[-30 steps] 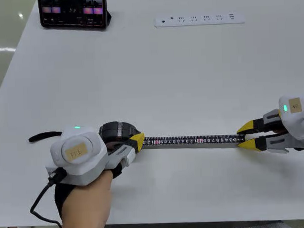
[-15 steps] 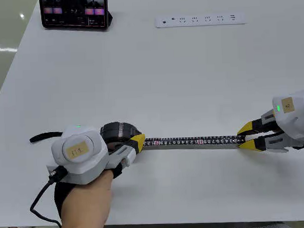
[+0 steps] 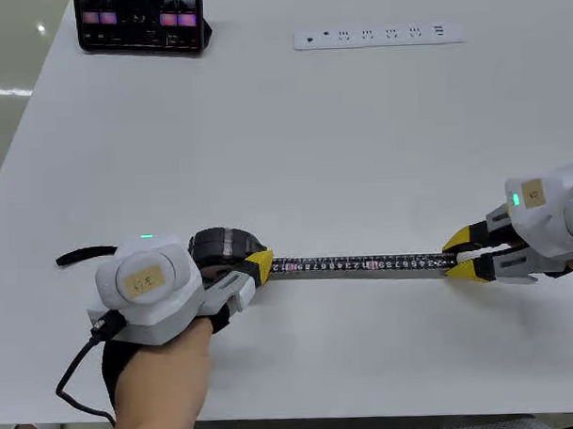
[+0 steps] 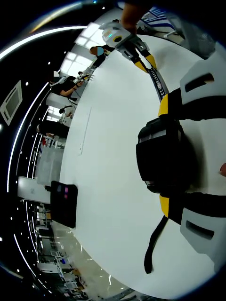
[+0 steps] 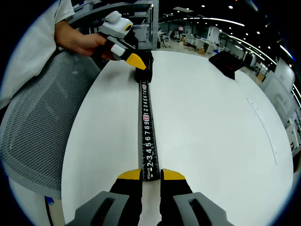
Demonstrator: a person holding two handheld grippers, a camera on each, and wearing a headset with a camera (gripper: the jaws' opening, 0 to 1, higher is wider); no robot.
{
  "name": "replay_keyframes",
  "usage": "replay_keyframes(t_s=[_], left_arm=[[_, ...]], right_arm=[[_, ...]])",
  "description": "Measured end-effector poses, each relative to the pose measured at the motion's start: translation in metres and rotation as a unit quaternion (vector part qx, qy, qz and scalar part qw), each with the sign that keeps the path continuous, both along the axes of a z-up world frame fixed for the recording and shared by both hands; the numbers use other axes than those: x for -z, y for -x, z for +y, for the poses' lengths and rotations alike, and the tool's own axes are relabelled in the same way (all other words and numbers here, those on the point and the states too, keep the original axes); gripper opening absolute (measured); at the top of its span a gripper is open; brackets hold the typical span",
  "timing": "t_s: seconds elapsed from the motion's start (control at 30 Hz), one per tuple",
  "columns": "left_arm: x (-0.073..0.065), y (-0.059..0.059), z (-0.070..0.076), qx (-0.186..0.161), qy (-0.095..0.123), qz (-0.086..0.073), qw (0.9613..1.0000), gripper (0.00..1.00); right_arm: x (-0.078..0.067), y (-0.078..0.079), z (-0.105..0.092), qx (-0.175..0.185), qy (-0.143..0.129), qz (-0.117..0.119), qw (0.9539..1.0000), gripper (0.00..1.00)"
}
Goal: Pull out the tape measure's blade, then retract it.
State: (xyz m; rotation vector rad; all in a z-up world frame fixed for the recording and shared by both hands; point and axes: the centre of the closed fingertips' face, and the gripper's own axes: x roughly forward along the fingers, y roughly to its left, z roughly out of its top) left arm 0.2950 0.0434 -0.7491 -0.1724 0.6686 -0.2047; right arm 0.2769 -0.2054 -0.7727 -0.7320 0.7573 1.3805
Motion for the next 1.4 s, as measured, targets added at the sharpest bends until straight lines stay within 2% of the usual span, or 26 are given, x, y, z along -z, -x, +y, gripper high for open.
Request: replay_keyframes(t_s=[0.23, 0.97, 1.4], left_arm=[[0.0, 0.0, 0.001, -0.001, 0.004, 0.0, 1.0, 0.57], [-0.002, -0.001, 0.003, -0.003, 0.018, 0.001, 0.9998, 0.57], [-0.002, 0.0, 0.003, -0.003, 0.025, 0.001, 0.9997, 0.57]], right_arm=[[0.0, 0.0, 0.009, 0.007, -0.006, 0.019, 0.9998, 0.1], [-0.004, -0.001, 0.025, 0.009, -0.024, 0.026, 0.9993, 0.1], [-0.006, -0.003, 0.048, 0.001, -0.037, 0.028, 0.9989, 0.1]])
